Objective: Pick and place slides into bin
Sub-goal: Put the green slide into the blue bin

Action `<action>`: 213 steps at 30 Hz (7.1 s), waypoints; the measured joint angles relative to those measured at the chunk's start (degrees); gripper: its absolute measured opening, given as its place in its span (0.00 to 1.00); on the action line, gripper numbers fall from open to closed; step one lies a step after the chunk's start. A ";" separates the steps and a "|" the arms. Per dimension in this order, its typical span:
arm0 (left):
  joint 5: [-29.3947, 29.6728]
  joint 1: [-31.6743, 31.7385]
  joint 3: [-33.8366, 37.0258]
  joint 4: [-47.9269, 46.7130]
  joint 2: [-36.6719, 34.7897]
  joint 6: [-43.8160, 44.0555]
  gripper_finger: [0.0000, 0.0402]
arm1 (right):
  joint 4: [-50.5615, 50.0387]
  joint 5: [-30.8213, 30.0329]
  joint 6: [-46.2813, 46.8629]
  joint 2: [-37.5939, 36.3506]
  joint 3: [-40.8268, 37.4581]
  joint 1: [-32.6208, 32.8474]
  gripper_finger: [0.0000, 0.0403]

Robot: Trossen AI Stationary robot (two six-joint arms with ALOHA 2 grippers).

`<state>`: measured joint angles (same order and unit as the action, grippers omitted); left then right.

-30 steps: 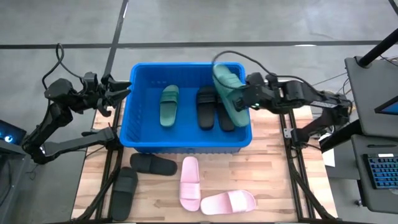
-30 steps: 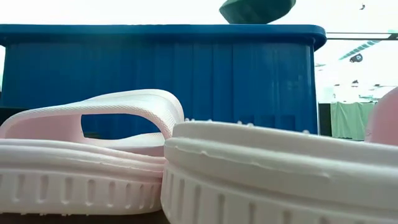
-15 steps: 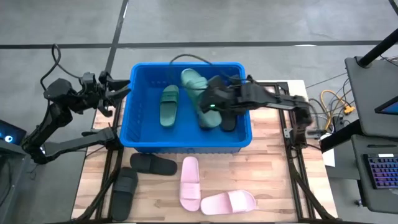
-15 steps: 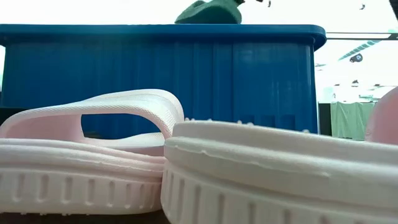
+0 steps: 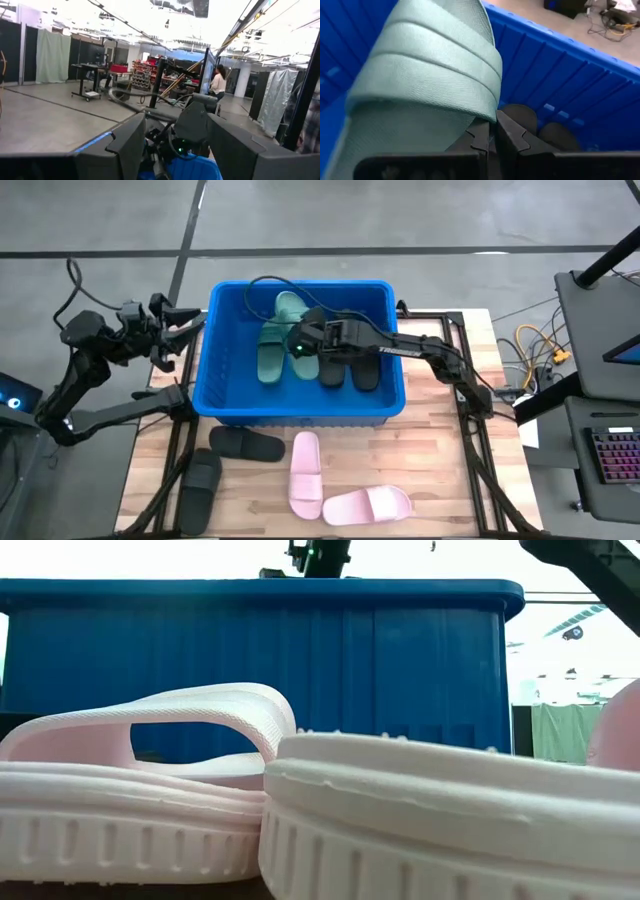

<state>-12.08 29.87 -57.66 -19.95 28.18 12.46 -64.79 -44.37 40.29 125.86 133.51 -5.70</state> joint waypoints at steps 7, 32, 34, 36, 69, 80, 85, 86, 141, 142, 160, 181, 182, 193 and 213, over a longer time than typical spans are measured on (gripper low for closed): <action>0.16 0.02 -0.01 -0.24 -0.76 -1.31 0.48 | 0.98 -2.85 4.26 0.09 0.06 -0.23 0.02; -9.98 -0.01 -2.96 -5.22 17.73 -20.87 0.48 | -2.12 -3.77 -8.06 -1.27 1.16 0.03 0.02; -9.87 0.02 -2.96 -4.31 19.75 -19.29 0.48 | -2.09 -3.77 -9.16 -1.61 1.16 0.07 0.02; -8.55 0.04 -3.20 -4.08 21.66 -18.83 0.48 | -2.06 -3.77 -9.93 -2.02 1.16 0.26 0.02; -2.66 10.71 -5.47 4.69 34.56 35.97 0.48 | -2.08 -16.79 -28.50 -6.57 1.22 2.35 0.02; -12.81 11.34 -5.31 16.70 38.93 39.70 0.48 | -2.21 -17.00 -28.80 -6.57 1.20 2.42 0.02; -11.71 11.43 -5.11 16.60 40.01 39.74 0.48 | -1.92 -16.59 -28.63 -6.56 1.20 2.64 0.02; -11.65 11.43 -5.19 16.69 40.33 39.72 0.48 | -1.90 -16.56 -28.65 -6.55 1.20 2.69 0.02; -29.55 17.30 -4.71 28.98 45.40 50.24 0.05 | 7.08 4.10 -76.75 -11.64 0.95 7.92 0.41; -29.67 17.27 -4.71 28.95 45.33 50.26 0.05 | 7.24 3.86 -77.18 -11.64 0.94 7.78 0.41; -32.34 16.85 -4.71 28.44 45.25 51.44 0.05 | 12.10 5.77 -85.07 -10.51 0.08 4.88 0.38; -36.08 17.15 -4.68 28.73 44.96 45.53 0.24 | 18.53 5.67 -72.68 -10.53 -0.68 3.96 0.03; -36.30 17.40 -4.68 29.04 44.80 44.53 0.28 | 18.53 5.61 -71.96 -10.53 -0.68 3.96 0.03; -40.05 22.77 -4.68 30.08 39.07 37.75 0.48 | 18.54 3.91 -64.55 -10.64 -0.70 3.94 0.02; -39.99 26.53 -4.79 30.10 17.69 19.73 0.48 | 24.44 7.31 -54.73 -10.42 -10.25 0.32 0.02</action>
<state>-52.07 56.40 -62.46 10.15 45.87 32.19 -40.35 -37.06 -14.44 115.44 123.26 -5.38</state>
